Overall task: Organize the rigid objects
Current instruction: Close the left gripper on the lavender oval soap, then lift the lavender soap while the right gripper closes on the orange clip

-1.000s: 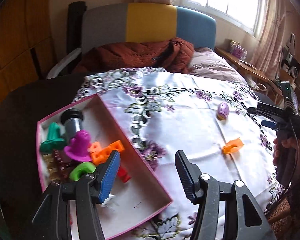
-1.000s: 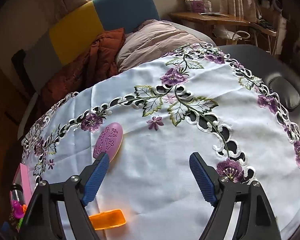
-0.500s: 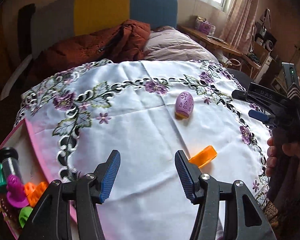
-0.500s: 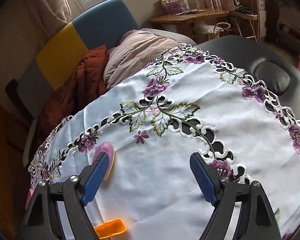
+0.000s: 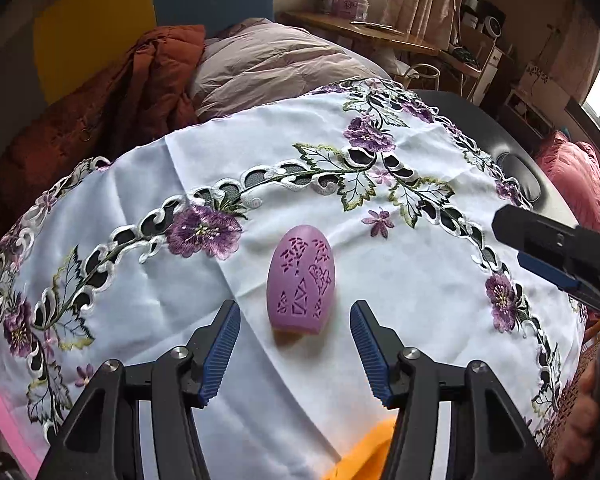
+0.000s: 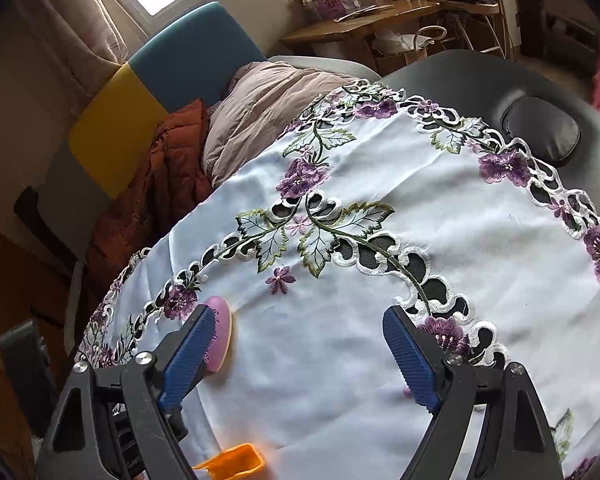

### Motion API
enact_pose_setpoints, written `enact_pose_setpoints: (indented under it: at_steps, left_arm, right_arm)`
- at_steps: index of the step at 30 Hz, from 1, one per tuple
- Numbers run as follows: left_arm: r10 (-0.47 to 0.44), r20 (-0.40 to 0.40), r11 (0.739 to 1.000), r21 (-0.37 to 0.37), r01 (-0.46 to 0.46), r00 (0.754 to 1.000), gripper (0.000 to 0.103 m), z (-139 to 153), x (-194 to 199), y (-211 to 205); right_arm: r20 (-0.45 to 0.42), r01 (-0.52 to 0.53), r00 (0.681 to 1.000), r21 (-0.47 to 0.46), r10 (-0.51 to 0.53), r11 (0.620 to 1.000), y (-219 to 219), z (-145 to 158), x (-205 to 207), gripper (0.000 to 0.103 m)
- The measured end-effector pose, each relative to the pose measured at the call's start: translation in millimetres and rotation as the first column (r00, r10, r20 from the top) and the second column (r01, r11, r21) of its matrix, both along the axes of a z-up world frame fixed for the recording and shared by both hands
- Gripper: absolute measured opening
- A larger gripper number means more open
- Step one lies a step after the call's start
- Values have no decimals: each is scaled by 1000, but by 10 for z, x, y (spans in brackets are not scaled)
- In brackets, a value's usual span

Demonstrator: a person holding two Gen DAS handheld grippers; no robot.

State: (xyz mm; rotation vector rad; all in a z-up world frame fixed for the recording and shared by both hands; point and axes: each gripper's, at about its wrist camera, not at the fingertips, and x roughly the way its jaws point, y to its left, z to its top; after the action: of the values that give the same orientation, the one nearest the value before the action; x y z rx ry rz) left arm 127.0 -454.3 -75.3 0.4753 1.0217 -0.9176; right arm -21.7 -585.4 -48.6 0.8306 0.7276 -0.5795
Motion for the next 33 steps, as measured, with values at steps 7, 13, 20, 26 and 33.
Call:
enact_pose_setpoints:
  at_steps: [7,13,20,26,33]
  left_arm:
    - [14,-38,998,66,-12,999,44,-311,157,-277]
    - [108,-50,994,-15,-108,993,43,-193,134,120]
    - [261,-58,963,-48,-264,964,43,3,28,1001]
    - [304,-18,949,-86,-304,953,43,190,-295,1528]
    - [356,-18,927,-122,-355,934,43,341,-566,2024]
  right_arm:
    - [-7,-11,1000,10,11,1000,2,-33,29,87]
    - [-22,-50,999,-1,50,999,40,-47,84,87]
    - [-87,-227,969,53,231,972,245,-216,314,87]
    - [-98,-401,906,118,412,909,501,-345,481,89]
    - [-189,-656,729,82,658,750,1138,-437,625,95]
